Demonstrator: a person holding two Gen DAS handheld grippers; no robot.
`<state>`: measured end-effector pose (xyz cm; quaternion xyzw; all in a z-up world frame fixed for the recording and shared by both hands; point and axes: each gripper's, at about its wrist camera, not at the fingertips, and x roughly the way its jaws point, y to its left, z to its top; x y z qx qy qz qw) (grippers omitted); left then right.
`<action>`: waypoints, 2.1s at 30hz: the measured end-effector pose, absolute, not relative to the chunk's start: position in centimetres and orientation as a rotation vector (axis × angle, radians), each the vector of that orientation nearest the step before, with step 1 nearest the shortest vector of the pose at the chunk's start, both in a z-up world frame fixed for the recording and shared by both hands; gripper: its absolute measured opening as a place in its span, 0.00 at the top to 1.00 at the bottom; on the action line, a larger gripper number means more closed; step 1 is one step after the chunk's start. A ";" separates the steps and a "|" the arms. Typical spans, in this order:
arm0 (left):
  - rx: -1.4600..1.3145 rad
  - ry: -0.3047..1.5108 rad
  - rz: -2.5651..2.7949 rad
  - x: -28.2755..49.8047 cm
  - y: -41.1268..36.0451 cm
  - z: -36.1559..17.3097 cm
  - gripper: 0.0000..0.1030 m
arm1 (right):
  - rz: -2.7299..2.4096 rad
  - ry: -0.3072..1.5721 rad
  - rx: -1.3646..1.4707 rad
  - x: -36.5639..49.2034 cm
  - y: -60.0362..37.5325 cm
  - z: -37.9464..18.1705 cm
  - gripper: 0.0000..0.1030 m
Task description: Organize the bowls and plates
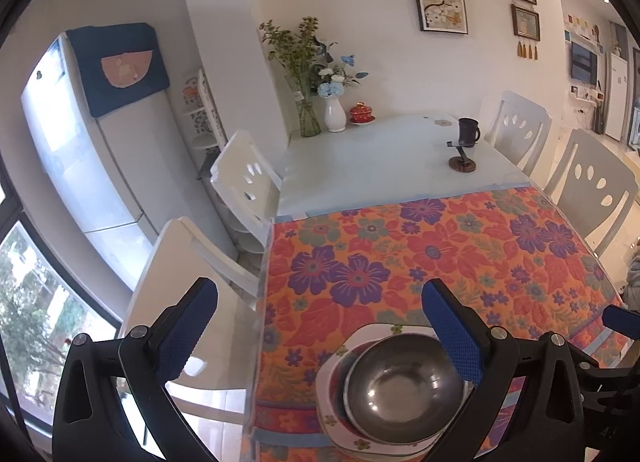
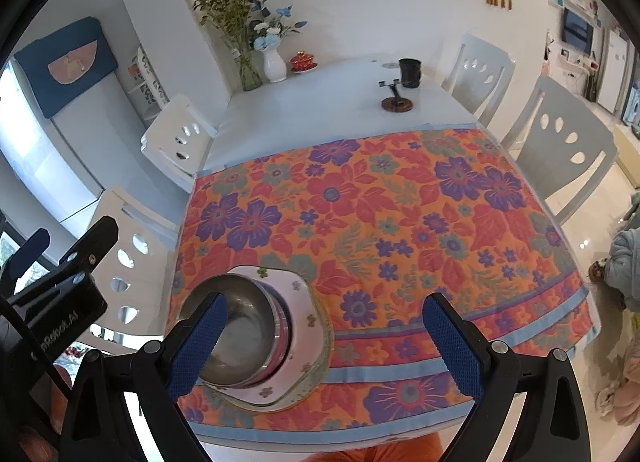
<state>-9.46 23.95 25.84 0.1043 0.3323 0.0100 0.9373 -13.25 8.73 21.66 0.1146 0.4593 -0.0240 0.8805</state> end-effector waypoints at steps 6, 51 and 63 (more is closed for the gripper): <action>0.229 0.709 0.025 -9.8 21.9 25.3 0.01 | -0.072 0.966 0.257 -13.3 6.1 21.1 0.06; 0.129 0.702 0.303 -12.0 18.7 28.4 0.01 | 0.216 0.944 0.115 -10.2 3.1 24.1 0.06; 0.179 0.739 0.246 -10.9 23.0 26.8 0.01 | 0.173 0.983 0.140 -9.5 7.7 22.2 0.06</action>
